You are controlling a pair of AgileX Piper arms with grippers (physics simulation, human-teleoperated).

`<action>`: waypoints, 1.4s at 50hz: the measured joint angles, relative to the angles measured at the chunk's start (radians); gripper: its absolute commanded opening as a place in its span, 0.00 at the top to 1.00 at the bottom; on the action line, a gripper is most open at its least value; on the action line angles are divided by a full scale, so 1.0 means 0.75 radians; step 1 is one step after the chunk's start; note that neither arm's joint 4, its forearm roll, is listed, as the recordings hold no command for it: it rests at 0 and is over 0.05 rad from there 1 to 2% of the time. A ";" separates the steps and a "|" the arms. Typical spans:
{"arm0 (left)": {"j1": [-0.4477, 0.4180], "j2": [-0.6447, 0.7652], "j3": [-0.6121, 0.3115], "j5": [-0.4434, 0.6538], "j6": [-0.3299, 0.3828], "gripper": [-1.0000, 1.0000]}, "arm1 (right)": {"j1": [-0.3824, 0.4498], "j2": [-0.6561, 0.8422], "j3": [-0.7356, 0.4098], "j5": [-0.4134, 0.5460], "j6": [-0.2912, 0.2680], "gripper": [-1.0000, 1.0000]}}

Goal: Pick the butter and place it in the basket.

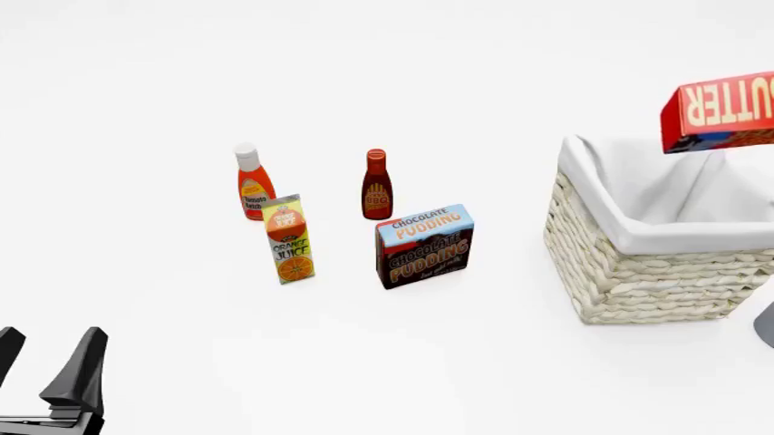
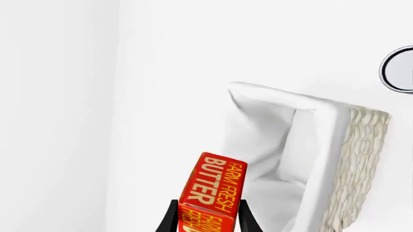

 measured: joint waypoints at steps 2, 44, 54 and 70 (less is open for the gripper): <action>0.000 0.000 0.000 0.000 0.000 0.00 | -0.005 0.011 -0.006 -0.002 -0.004 1.00; 0.000 0.000 0.000 0.000 0.000 0.00 | -0.141 0.187 -0.069 -0.053 -0.067 1.00; 0.000 0.000 0.000 0.000 0.000 0.00 | -0.155 0.199 -0.062 -0.059 -0.088 1.00; 0.000 0.000 0.000 0.000 0.000 0.00 | -0.159 0.209 -0.039 -0.074 -0.103 1.00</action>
